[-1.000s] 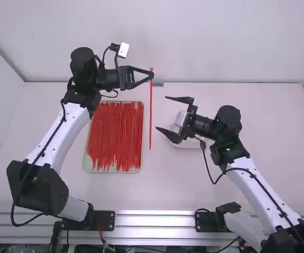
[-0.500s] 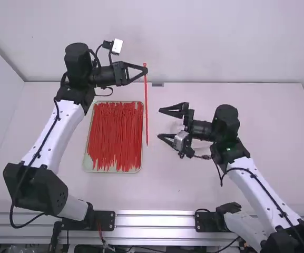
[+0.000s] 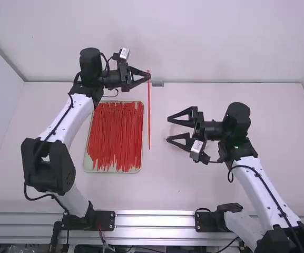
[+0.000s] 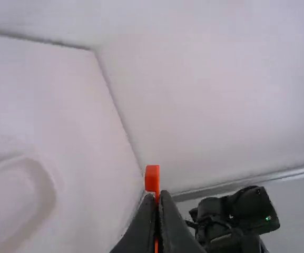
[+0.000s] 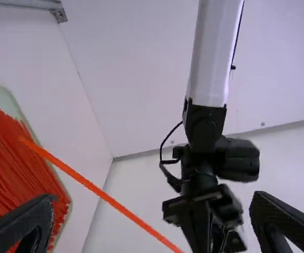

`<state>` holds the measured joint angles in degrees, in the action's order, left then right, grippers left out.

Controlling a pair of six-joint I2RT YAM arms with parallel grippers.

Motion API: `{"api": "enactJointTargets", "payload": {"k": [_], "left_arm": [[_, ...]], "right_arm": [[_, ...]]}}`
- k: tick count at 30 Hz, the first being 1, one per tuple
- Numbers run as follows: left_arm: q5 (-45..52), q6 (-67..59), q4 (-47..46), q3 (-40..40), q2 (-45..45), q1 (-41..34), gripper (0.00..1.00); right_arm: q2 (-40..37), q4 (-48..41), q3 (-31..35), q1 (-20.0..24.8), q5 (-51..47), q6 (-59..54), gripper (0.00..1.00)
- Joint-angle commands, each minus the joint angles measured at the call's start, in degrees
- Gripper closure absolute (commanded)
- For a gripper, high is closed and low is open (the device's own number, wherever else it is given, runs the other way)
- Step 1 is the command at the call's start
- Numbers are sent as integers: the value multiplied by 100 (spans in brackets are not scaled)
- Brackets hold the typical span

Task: Fasten the cable tie

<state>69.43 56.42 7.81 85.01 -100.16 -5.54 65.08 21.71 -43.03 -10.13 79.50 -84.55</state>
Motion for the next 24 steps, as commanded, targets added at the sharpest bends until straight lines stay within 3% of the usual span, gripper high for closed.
{"api": "enactJointTargets", "payload": {"k": [1, 5, 14, 24], "left_arm": [[166, 514, -61, 118, 50, -92, 98], [177, 651, -76, 118, 50, -92, 98], [146, 1016, -286, 120, 50, -326, 98], [-140, 1130, -175, 118, 50, -562, 98]], "right_arm": [[20, 2, -190, 4, 149, -151, 1], [20, -7, -190, 7, 146, -275, 1], [20, -715, -188, -177, 146, -2006, 1], [20, -977, -186, -748, -651, -2964, 1]]}}
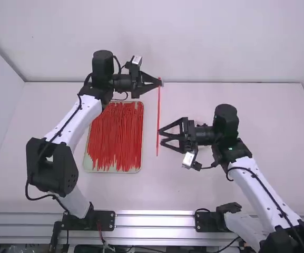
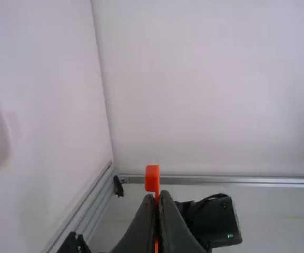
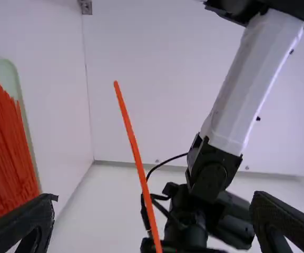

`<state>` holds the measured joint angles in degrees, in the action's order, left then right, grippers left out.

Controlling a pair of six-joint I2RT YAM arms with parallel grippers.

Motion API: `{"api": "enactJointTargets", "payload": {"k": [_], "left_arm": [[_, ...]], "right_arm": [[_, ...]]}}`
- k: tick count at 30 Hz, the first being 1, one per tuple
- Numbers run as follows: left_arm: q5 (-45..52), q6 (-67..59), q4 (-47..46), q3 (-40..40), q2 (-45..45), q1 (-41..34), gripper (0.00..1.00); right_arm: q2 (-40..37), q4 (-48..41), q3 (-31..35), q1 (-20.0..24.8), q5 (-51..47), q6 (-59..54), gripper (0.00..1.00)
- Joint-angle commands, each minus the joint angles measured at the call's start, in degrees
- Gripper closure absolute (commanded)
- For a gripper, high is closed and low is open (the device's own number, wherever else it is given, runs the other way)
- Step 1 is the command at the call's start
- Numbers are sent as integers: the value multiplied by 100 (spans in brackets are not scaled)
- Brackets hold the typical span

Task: Fasten the cable tie

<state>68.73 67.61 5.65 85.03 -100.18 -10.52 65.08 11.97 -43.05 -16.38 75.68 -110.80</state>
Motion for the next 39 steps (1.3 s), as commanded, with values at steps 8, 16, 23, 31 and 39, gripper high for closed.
{"api": "enactJointTargets", "payload": {"k": [8, 16, 23, 31, 39], "left_arm": [[-87, 48, 83, 116, 52, -72, 98], [-70, -13, 83, 116, 52, -74, 98], [-87, -133, 52, 116, 52, -74, 98], [-304, 31, 68, 116, 52, -74, 98], [-278, 9, 59, 114, 52, -79, 98]], "right_arm": [[17, 127, -190, -133, -437, -350, 11], [20, 116, -192, 295, 350, -345, 41], [20, 109, -192, 424, 568, -348, 45], [20, 98, -192, 402, 492, -345, 48], [20, 125, -192, 254, 278, -345, 53]]}}
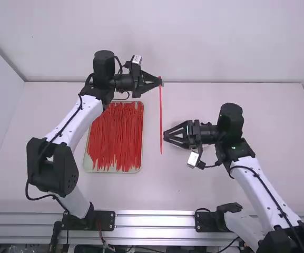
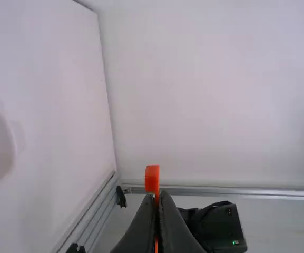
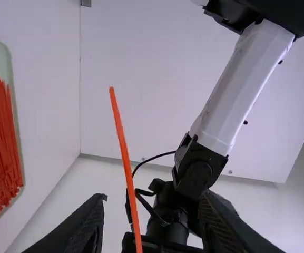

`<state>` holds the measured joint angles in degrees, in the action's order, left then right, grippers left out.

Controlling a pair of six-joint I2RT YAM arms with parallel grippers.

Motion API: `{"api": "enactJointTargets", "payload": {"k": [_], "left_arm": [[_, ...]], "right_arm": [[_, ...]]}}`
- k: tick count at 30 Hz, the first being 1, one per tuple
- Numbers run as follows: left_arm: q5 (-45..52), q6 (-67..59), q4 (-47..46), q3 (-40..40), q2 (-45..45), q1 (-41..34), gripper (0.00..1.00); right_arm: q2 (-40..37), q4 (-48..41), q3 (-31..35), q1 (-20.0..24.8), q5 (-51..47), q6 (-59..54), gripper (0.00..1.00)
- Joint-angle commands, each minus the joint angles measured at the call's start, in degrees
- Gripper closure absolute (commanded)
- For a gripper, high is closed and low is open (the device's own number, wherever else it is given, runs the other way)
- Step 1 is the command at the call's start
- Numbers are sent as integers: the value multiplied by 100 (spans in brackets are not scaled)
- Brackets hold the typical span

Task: Fasten the cable tie

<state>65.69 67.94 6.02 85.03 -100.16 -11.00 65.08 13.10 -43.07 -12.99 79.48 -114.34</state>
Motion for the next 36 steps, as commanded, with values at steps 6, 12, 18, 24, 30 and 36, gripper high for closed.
{"api": "enactJointTargets", "payload": {"k": [6, 12, 18, 24, 30, 36], "left_arm": [[52, -46, 22, 114, 50, -127, 98], [85, -85, 46, 79, 50, -181, 98], [87, -92, 42, 39, 50, -140, 98], [68, -90, 87, 39, 50, -177, 98], [68, -90, 151, 39, 50, -175, 98], [87, -85, 197, 39, 50, -175, 98]], "right_arm": [[20, 20, -192, -339, -612, 7, 55], [20, 323, -192, -358, -780, 372, 62], [20, 280, -190, -271, -734, 354, 66], [20, 238, -188, -385, -737, 354, 82], [20, 149, -188, -378, -737, 352, 100], [20, 144, -188, -376, -737, 352, 100]]}}
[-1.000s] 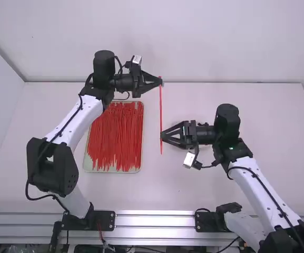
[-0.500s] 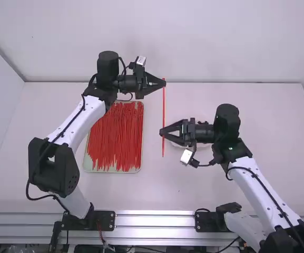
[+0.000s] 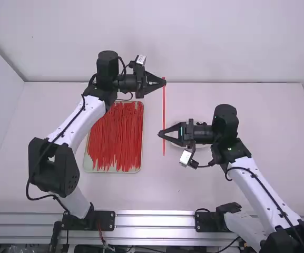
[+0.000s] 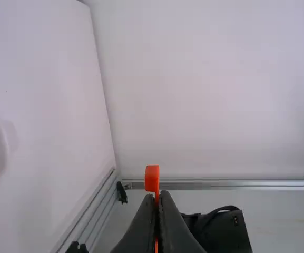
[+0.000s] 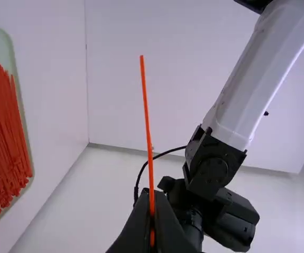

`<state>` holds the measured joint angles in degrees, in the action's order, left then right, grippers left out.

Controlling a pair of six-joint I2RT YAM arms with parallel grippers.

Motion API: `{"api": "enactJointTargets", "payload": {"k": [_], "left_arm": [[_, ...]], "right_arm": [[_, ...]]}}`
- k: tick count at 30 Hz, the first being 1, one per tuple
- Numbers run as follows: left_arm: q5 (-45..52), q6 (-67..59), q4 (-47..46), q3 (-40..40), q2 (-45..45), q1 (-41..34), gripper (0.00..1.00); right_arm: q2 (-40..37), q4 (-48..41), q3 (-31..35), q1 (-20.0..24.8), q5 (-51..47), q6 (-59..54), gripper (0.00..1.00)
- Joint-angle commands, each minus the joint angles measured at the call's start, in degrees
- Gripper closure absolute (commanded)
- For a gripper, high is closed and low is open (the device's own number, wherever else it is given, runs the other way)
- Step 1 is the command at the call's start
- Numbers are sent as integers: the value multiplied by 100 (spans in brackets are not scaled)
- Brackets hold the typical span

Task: Fasten the cable tie

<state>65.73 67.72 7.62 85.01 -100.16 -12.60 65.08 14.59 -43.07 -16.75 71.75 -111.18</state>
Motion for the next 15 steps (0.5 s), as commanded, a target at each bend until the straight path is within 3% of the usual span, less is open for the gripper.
{"api": "enactJointTargets", "payload": {"k": [1, 15], "left_arm": [[79, -68, 37, 42, 50, -15, 98], [79, -151, 39, 42, 50, -15, 98]], "right_arm": [[20, -4, -188, -2, 37, 37, 100], [20, -7, -188, 68, 37, 37, 100]]}}
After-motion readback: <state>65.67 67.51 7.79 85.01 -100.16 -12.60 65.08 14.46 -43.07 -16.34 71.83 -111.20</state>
